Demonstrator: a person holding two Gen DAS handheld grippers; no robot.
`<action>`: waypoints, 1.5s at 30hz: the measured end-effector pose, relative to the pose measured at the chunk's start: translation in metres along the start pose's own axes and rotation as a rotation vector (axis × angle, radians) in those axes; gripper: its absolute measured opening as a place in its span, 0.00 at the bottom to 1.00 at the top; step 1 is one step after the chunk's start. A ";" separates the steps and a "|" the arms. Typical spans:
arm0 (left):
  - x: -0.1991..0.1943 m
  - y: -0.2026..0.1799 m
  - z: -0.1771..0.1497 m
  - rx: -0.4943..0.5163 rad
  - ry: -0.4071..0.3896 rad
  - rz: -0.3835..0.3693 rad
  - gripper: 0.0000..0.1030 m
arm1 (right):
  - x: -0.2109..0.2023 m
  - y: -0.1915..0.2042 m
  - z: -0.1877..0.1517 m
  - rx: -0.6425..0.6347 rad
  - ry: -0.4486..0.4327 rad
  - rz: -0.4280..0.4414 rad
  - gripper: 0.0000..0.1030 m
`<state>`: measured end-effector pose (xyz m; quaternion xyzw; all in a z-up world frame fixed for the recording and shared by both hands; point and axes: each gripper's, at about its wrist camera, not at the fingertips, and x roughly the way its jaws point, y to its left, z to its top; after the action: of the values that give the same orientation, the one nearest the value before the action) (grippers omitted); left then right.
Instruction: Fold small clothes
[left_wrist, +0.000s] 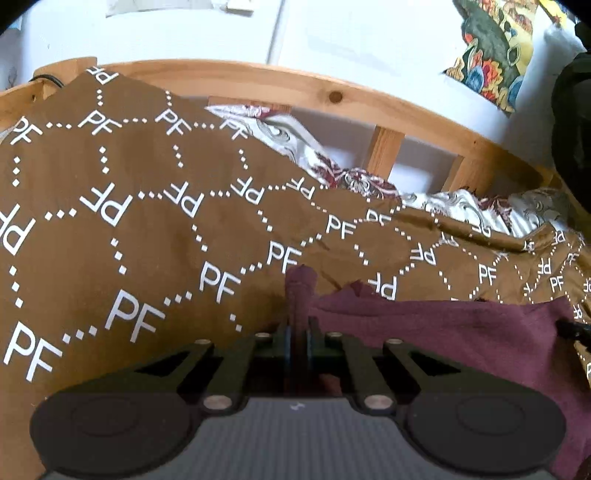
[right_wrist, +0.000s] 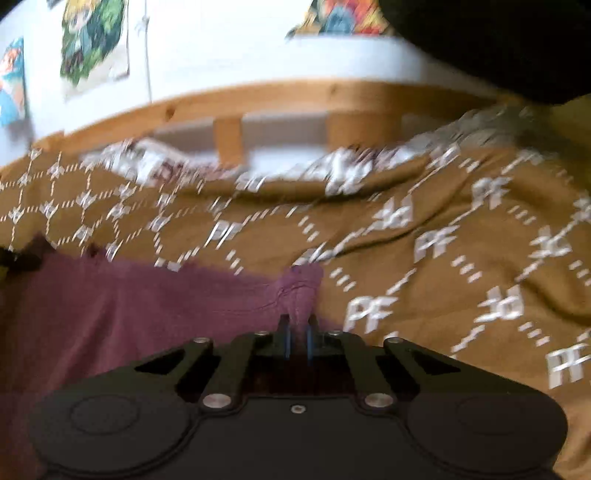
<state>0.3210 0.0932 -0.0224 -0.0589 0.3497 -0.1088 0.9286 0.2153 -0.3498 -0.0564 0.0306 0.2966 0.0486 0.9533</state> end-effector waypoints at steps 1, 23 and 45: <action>0.001 -0.001 0.000 0.000 -0.008 0.006 0.07 | -0.003 -0.003 0.002 -0.001 -0.016 -0.007 0.06; -0.052 -0.012 -0.034 -0.007 -0.035 0.005 0.88 | -0.082 0.006 -0.050 0.132 0.028 0.106 0.89; -0.119 -0.011 -0.119 -0.089 0.072 -0.056 0.19 | -0.114 0.022 -0.101 0.328 0.031 0.010 0.06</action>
<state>0.1530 0.1077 -0.0336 -0.1062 0.3855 -0.1212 0.9085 0.0628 -0.3376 -0.0740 0.1865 0.3150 0.0046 0.9306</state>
